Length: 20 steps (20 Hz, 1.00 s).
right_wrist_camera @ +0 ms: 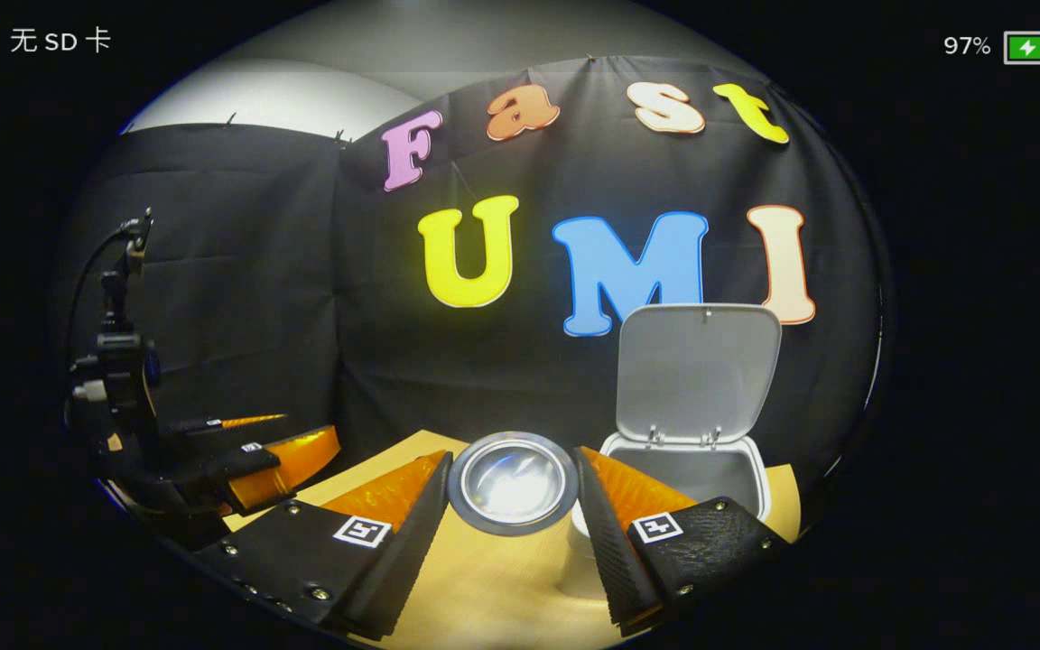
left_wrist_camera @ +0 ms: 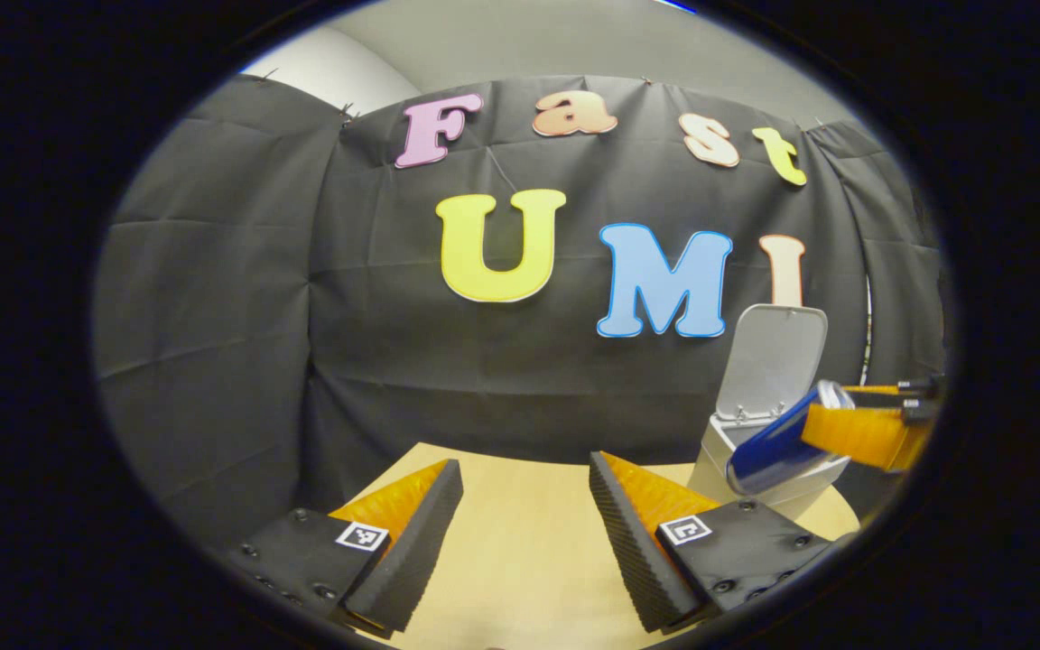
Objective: Press the lid of the desktop garbage bin to open it, pick up the crumpled paper on the desktop and throw it into the bin, then pick up the pop can on the desktop and drop it into the bin, and finally close the garbage bin lid.
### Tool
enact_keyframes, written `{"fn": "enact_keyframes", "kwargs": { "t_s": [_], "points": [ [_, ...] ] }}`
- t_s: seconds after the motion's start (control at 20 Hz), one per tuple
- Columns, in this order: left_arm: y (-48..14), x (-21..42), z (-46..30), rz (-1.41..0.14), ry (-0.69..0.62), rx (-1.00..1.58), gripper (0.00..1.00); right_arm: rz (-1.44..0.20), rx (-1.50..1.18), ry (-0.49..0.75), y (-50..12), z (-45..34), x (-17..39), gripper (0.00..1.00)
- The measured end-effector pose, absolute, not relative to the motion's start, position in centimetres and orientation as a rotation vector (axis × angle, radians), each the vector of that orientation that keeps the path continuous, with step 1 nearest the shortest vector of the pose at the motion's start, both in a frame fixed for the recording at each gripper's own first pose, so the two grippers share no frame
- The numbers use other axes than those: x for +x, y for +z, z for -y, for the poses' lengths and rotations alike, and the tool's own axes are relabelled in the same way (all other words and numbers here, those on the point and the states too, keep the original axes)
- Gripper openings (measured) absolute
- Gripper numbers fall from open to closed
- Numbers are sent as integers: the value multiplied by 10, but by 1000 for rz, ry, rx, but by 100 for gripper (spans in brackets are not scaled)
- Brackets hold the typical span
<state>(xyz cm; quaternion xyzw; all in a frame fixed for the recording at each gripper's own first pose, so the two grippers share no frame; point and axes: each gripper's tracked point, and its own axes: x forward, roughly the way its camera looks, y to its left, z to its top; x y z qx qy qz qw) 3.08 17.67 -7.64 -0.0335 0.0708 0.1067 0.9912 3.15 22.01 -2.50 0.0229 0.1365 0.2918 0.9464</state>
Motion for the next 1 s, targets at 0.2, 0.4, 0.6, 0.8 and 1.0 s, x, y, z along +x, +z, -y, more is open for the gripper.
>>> {"fn": "enact_keyframes", "kwargs": {
  "t_s": [0.2,0.4,0.6,0.8,1.0],
  "points": [
    [-76,32,-177,-140,213,-69,96,-232,56,532,-9,-200,51,82],
    [-78,34,-177,-144,211,-71,96,-225,52,454,-11,-171,67,82],
    [-80,36,-176,-153,207,-70,96,-231,27,375,-22,-142,83,82],
    [-84,35,-177,-162,207,-62,96,-290,14,308,-52,-117,92,82],
    [-88,36,-179,-173,211,-58,96,-351,4,250,-81,-97,96,82]
  ]
}}
